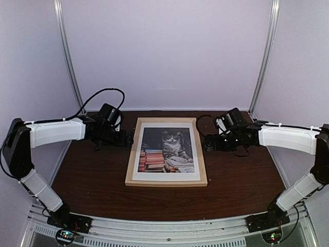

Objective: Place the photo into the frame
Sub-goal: Reset both arms

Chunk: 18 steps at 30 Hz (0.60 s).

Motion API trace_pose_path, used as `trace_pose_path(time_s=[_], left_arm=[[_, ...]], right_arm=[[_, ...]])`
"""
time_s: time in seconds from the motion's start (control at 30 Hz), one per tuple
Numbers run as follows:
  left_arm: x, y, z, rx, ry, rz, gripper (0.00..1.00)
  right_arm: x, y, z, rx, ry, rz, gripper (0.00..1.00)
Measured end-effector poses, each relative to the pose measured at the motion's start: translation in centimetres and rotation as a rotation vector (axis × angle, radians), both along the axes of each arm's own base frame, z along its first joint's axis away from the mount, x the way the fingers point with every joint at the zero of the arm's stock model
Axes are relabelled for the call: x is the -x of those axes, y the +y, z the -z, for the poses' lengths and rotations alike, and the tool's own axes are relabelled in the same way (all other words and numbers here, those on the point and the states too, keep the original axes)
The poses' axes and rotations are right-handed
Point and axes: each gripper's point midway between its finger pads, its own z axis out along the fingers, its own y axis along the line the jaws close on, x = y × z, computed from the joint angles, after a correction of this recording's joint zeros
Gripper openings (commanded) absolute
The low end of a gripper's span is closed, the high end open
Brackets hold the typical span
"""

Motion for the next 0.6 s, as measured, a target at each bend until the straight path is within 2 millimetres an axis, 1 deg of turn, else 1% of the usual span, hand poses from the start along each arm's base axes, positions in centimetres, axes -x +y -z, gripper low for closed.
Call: trace_pose_path(time_s=[0.1,0.2,0.33,0.47,0.6], left_arm=[[0.0,1.7,-2.7,-0.052,-0.089,-0.019,0.98],[0.0,3.2,-4.9,-0.103,-0.155,-0.04,0.98],[0.7,4.8,-7.0,-0.141,-0.205,-0.065,0.98],[1.7,6.7,-9.6,-0.163,-0.278,-0.103,0.98],[2.4,8.1,-11.3,-0.181,-0.325,-0.133,0.98]], right_arm=[[-1.3,-1.8,-2.2,0.063,-0.063,0.018,1.0],[-1.9,-3.2,-3.7,0.141,-0.109,0.025,1.0],[-2.3,-4.5,-5.0,0.229,-0.148,0.023,1.0],[-2.6,-5.7,-6.3,0.295,-0.182,0.016,1.0],[-2.9,-6.8,-7.8,0.328,-0.203,0.022,1.0]])
